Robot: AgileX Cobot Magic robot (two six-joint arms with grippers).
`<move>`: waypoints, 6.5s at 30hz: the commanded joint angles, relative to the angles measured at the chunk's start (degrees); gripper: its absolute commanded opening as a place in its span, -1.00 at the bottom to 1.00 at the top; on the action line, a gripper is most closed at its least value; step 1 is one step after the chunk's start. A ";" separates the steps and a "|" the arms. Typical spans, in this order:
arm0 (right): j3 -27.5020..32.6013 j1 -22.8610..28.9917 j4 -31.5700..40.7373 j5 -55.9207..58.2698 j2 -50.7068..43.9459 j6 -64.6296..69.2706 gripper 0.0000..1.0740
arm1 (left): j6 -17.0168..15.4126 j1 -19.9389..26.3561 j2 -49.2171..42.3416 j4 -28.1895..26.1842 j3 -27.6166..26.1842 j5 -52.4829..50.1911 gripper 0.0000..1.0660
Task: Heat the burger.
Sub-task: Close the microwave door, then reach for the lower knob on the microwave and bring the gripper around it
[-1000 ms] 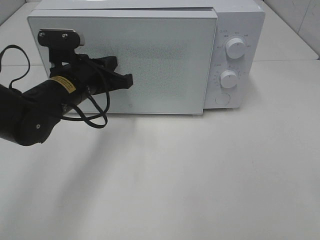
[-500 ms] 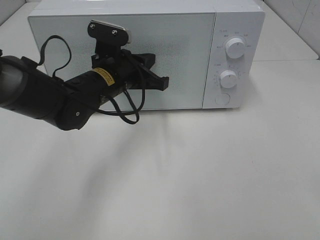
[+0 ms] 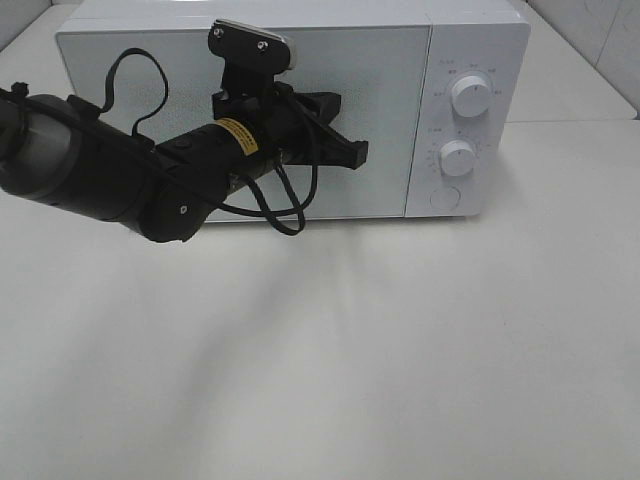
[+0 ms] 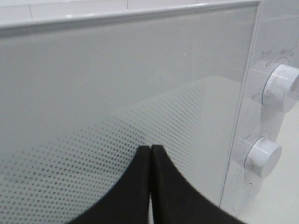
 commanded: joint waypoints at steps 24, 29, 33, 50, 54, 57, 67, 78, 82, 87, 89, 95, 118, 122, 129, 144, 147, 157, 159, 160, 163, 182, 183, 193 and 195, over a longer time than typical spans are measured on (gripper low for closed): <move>-0.11 -0.11 0.06 -0.29 -1.49 -0.29 0.80 | 4.58 -3.67 -32.14 -6.02 4.81 65.60 -0.65; -0.11 -0.11 0.06 -0.29 -1.49 -0.29 0.80 | 0.40 -3.67 -35.41 -5.73 4.81 71.79 0.38; -0.11 -0.11 0.06 -0.29 -1.49 -0.29 0.80 | -1.20 -3.67 -36.96 -3.27 4.76 76.83 0.91; -0.11 -0.11 0.06 -0.29 -1.49 -0.29 0.80 | -1.43 3.95 -40.11 -2.81 4.76 91.16 0.91; -0.11 -0.11 0.06 -0.29 -1.49 -0.29 0.80 | -1.43 6.76 -40.91 -2.69 4.76 94.54 0.91; -0.11 -0.11 0.06 -0.29 -1.49 -0.29 0.80 | -1.43 9.45 -41.88 -2.75 4.81 97.57 0.91; -0.11 -0.11 0.06 -0.29 -1.49 -0.29 0.80 | -1.32 25.38 -46.35 -0.74 4.81 107.14 0.91; -0.11 -0.11 0.06 -0.29 -1.49 -0.29 0.80 | 4.70 36.50 -53.97 -0.17 6.36 108.69 0.91; -0.11 -0.11 0.06 -0.29 -1.49 -0.29 0.80 | 6.53 36.50 -58.79 -1.95 10.77 106.86 0.91; -0.11 -0.11 0.06 -0.29 -1.49 -0.29 0.80 | 6.02 36.50 -73.11 -6.65 21.31 105.20 0.91; -0.11 -0.11 0.06 -0.29 -1.49 -0.29 0.80 | 4.70 36.50 -78.84 -6.65 24.69 105.48 0.91; -0.11 -0.11 0.06 -0.29 -1.49 -0.29 0.80 | 4.35 36.50 -94.08 -6.59 32.43 105.37 0.91; -0.11 -0.11 0.06 -0.29 -1.26 -0.29 0.80 | -1.66 36.50 -121.58 -0.92 36.10 103.13 0.89; -0.11 -0.11 0.11 -0.29 -0.52 -0.29 0.80 | -1.66 36.50 -121.58 -0.97 36.10 103.13 0.89; -0.11 -0.11 0.11 -0.29 -0.40 -0.29 0.80 | -1.66 36.50 -121.52 -0.92 36.04 103.13 0.89; -0.11 -0.11 0.11 -0.29 -0.40 -0.29 0.80 | -1.60 36.50 -121.41 -0.92 36.04 103.13 0.89; -0.11 -0.11 0.11 -0.29 -0.40 -0.29 0.80 | -1.60 36.50 -121.41 -0.92 36.04 103.13 0.89; -0.11 -0.11 0.17 -0.29 -0.46 -0.29 0.80 | -1.60 36.50 -121.41 -0.92 36.04 103.13 0.89; -0.11 -0.11 0.00 -0.29 -0.46 -0.34 0.80 | -1.60 36.50 -121.41 -0.92 36.04 103.13 0.89; -0.11 -0.11 0.00 -0.29 -0.46 -0.34 0.80 | -1.60 36.50 -121.41 -0.92 36.04 103.13 0.89; -0.29 -0.11 -0.06 -0.40 -0.40 -0.40 0.80 | -1.60 36.50 -121.41 -0.92 36.04 103.13 0.89; 0.52 -0.11 1.60 -39.19 19.08 -3.55 0.80 | -1.60 36.50 -121.41 -0.92 36.04 103.13 0.89; 1.89 -0.11 2.52 -43.43 21.31 -3.55 0.80 | -1.60 36.50 -121.41 -0.92 36.04 103.13 0.89; 10.26 -0.11 3.50 -64.74 30.31 -3.27 0.80 | -1.55 36.50 -121.41 -0.92 36.04 103.13 0.89; 11.92 -0.11 3.50 -68.70 31.91 -3.04 0.80 | -1.55 36.50 -121.41 -0.92 36.04 103.13 0.89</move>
